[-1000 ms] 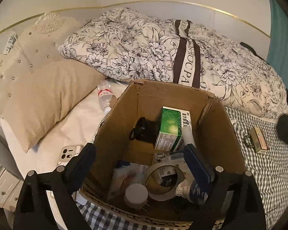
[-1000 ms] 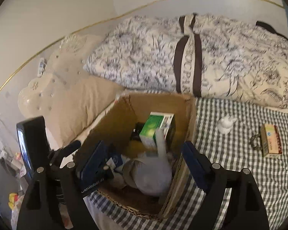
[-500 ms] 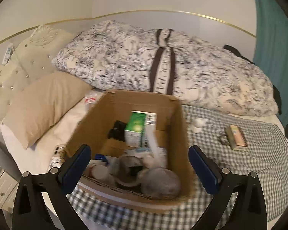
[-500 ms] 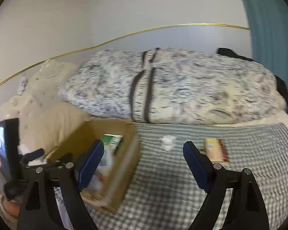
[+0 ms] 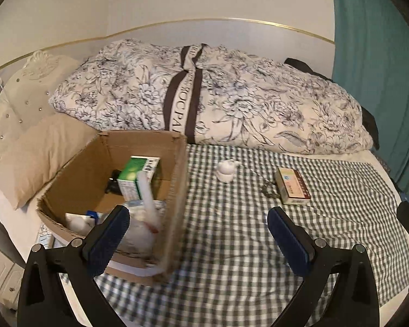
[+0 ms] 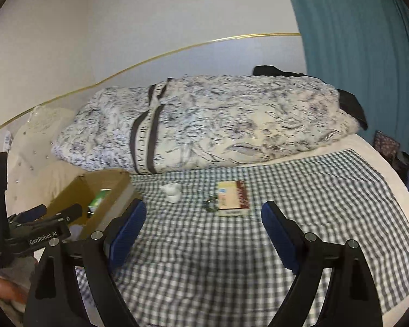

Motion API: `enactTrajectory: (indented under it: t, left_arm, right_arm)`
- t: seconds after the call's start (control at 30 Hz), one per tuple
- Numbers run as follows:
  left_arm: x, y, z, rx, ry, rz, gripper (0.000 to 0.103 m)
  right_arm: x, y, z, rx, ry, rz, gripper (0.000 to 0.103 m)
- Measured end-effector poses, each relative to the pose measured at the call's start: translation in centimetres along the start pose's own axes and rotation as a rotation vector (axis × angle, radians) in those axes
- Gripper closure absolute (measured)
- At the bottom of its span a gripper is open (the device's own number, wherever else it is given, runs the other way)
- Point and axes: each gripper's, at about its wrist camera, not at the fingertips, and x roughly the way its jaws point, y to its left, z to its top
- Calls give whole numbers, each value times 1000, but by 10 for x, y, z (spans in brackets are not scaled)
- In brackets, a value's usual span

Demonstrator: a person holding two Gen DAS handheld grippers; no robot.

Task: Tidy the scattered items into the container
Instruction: 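Move both grippers back over the cloth, then grasp the amoxicillin capsules box with the right gripper while the left grasps the bead bracelet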

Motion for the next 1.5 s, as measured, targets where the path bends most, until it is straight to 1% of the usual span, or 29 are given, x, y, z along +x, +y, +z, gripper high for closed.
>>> enactTrajectory:
  t: [0.07, 0.13, 0.33, 0.47, 0.57, 0.7, 0.9, 1.0, 1.03, 1.17, 1.37, 1.43, 1.5]
  left_arm:
    - [4, -10, -2, 1, -1, 7, 0]
    - [10, -18, -3, 10, 9, -9, 0]
    - [50, -49, -10, 63, 61, -5, 0]
    - [89, -61, -13, 67, 102, -7, 0]
    - [123, -72, -13, 92, 143, -9, 0]
    - [160, -82, -12, 123, 166, -6, 0]
    - [203, -84, -12, 115, 206, -1, 0]
    - [222, -81, -15, 107, 229, 10, 0]
    - [227, -80, -15, 102, 236, 8, 0]
    - [241, -77, -15, 103, 242, 15, 0]
    - [256, -75, -13, 98, 258, 27, 0]
    - [260, -75, -13, 94, 262, 31, 0]
    - [265, -79, -14, 98, 270, 20, 0]
  right_arm:
    - [0, -15, -3, 18, 3, -10, 16]
    - [2, -28, -6, 35, 8, -16, 16]
    - [26, -56, -16, 62, 56, -34, 16]
    - [64, -59, -21, 53, 109, -25, 16]
    - [97, -55, -25, 41, 152, -14, 16]
    - [143, -50, -28, 24, 201, 5, 16]
    - [209, -47, -33, -29, 261, -10, 16]
    - [240, -49, -38, -42, 315, -28, 16]
    - [250, -51, -40, -36, 331, -23, 16]
    - [273, -56, -43, -34, 342, -12, 16]
    - [298, -56, -47, -96, 349, -68, 16]
    - [309, -58, -49, -94, 371, -79, 16]
    - [318, -61, -50, -77, 379, -71, 16]
